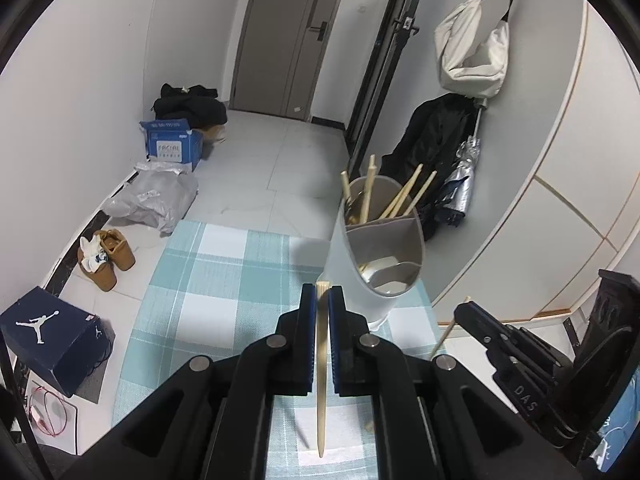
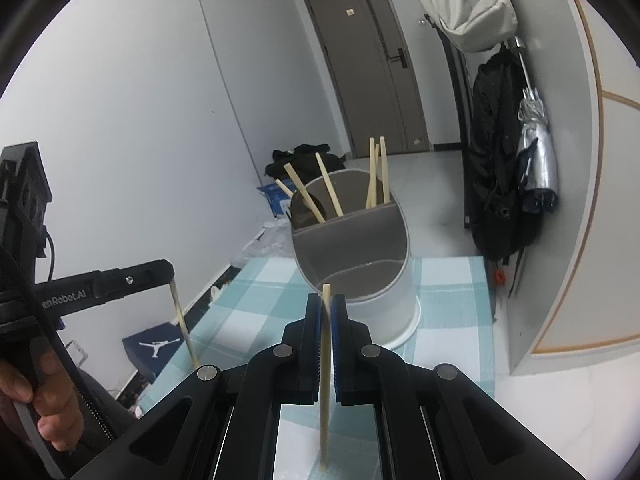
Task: Organize utensils
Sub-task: 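Raise both held chopsticks up over the white holder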
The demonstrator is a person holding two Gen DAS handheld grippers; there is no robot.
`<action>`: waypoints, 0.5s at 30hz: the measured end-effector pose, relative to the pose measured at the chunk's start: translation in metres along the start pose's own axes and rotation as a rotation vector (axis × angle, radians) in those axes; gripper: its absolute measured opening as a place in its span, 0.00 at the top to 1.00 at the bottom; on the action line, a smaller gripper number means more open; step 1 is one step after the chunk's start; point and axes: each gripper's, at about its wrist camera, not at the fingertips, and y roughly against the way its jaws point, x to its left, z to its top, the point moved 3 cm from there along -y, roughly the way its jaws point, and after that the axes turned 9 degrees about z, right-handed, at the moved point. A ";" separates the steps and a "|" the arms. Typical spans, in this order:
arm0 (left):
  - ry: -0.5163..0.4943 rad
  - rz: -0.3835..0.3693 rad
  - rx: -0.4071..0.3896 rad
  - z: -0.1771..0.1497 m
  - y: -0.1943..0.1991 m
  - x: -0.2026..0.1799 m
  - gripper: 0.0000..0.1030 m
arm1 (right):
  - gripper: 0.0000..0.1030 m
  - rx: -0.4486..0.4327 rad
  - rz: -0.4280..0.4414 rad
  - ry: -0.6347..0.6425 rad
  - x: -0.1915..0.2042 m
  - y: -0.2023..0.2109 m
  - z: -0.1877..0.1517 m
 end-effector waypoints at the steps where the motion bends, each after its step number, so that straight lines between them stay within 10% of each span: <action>1: 0.002 -0.008 -0.001 0.001 0.001 -0.001 0.98 | 0.96 -0.006 -0.005 0.004 0.001 0.002 0.001; 15: -0.039 -0.068 -0.078 0.033 0.033 -0.023 0.98 | 0.96 -0.092 0.010 0.005 0.006 0.029 0.028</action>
